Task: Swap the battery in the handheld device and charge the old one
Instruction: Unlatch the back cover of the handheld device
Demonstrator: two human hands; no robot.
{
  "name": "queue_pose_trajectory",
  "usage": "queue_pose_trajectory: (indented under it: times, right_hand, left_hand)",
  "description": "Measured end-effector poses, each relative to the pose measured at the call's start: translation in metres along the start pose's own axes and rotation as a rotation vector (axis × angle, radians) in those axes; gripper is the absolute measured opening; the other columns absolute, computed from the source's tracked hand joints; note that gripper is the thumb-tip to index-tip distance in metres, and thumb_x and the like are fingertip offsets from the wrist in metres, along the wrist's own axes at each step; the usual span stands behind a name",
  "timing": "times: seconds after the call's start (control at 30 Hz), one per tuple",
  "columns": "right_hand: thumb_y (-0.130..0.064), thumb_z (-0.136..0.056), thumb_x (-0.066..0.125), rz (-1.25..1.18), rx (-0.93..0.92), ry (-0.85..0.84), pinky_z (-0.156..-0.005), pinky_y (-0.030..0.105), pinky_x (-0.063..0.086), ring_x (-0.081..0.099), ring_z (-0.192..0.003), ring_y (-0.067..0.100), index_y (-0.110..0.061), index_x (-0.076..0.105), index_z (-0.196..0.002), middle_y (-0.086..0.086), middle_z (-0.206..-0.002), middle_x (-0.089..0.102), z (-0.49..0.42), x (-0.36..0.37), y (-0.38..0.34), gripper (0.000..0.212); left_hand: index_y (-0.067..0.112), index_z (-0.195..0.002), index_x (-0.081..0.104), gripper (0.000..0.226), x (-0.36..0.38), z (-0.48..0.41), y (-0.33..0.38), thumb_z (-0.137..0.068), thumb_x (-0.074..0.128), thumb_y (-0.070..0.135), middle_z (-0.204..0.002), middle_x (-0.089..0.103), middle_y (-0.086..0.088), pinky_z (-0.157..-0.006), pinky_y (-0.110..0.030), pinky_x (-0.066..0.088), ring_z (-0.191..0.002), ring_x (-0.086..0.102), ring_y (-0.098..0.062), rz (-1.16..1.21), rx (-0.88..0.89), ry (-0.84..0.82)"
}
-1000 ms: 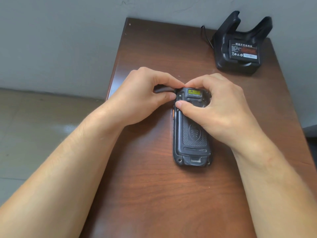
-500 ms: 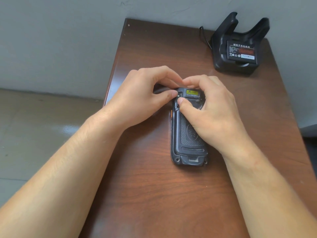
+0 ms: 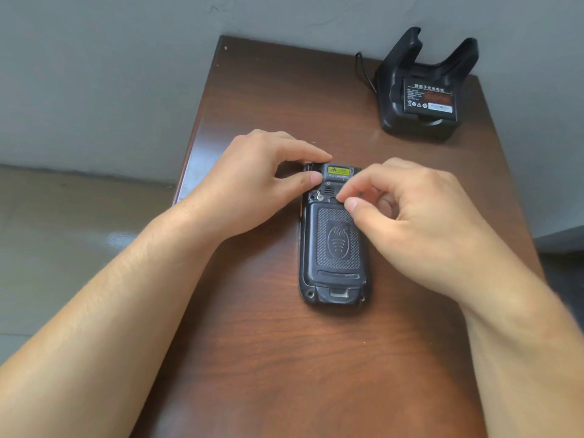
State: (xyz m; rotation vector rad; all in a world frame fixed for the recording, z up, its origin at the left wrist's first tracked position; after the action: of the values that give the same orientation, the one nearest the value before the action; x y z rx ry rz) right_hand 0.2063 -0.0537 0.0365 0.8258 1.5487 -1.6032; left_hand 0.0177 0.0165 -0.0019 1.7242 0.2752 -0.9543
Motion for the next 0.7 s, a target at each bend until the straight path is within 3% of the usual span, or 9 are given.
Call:
queue_pose_trajectory:
  times: [0.1, 0.27, 0.37, 0.47, 0.63, 0.7]
  right_hand:
    - [-0.043, -0.087, 0.063, 0.021, 0.034, -0.029, -0.076, 0.035, 0.050, 0.054, -0.074, 0.005, -0.035, 0.065, -0.093, -0.012, -0.082, 0.057, 0.001, 0.003, -0.004, 0.011]
    - [-0.054, -0.080, 0.049, 0.138, 0.028, -0.101, -0.086, 0.046, 0.052, 0.058, -0.090, 0.021, -0.036, 0.054, -0.096, -0.013, -0.090, 0.049, 0.001, 0.001, -0.020, 0.025]
    - [-0.052, -0.077, 0.044, 0.140, 0.046, -0.102, -0.089, 0.046, 0.052, 0.059, -0.096, 0.024, -0.034, 0.054, -0.092, -0.011, -0.094, 0.050, -0.001, -0.001, -0.026, 0.026]
    - [-0.049, -0.075, 0.044, 0.072, 0.045, -0.073, -0.090, 0.045, 0.051, 0.059, -0.095, 0.023, -0.034, 0.054, -0.090, -0.013, -0.090, 0.051, -0.004, 0.000, -0.025, 0.024]
    - [-0.035, -0.085, 0.064, -0.064, -0.007, -0.020, -0.073, 0.024, 0.048, 0.060, -0.076, 0.004, -0.032, 0.062, -0.090, -0.015, -0.084, 0.067, -0.003, -0.007, -0.012, 0.007]
    - [-0.031, -0.086, 0.068, -0.166, -0.038, -0.012, -0.074, 0.025, 0.052, 0.066, -0.076, 0.007, -0.032, 0.068, -0.094, -0.012, -0.084, 0.072, -0.001, -0.009, -0.007, 0.008]
  left_hand:
    - [0.036, -0.119, 0.072, 0.030, 0.000, 0.000, 0.000, -0.090, 0.069, 0.036, -0.110, 0.074, 0.013, -0.089, -0.012, 0.041, -0.103, 0.064, -0.002, 0.010, -0.007, 0.007]
    - [0.034, -0.117, 0.073, 0.028, 0.000, -0.001, 0.003, -0.089, 0.070, 0.034, -0.108, 0.075, 0.010, -0.092, -0.024, 0.047, -0.102, 0.067, -0.008, -0.008, 0.004, 0.022]
    - [0.035, -0.115, 0.074, 0.026, 0.000, -0.001, 0.004, -0.089, 0.071, 0.034, -0.106, 0.075, 0.011, -0.085, -0.013, 0.044, -0.095, 0.065, -0.006, -0.020, -0.009, 0.023]
    - [0.039, -0.112, 0.074, 0.023, 0.000, 0.001, 0.004, -0.089, 0.071, 0.035, -0.104, 0.075, 0.013, -0.082, -0.013, 0.043, -0.091, 0.064, -0.006, 0.018, -0.037, 0.019]
    - [0.038, -0.112, 0.074, 0.024, -0.001, 0.001, 0.004, -0.088, 0.072, 0.037, -0.099, 0.073, 0.019, -0.078, -0.010, 0.041, -0.084, 0.060, 0.004, 0.039, -0.059, 0.028]
    - [0.038, -0.113, 0.074, 0.025, -0.001, 0.001, 0.003, -0.088, 0.072, 0.039, -0.100, 0.073, 0.019, -0.078, -0.011, 0.041, -0.083, 0.058, 0.007, 0.044, -0.066, 0.025]
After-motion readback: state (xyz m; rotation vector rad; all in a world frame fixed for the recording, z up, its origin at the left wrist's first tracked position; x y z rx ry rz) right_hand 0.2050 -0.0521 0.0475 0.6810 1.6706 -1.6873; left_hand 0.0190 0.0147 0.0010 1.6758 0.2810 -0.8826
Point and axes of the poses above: each hand's wrist, its own z-axis away from the middle knuckle, its own x-axis out of the palm, y = z × x, the point moved 1 cm from there along -z, towards the middle knuckle
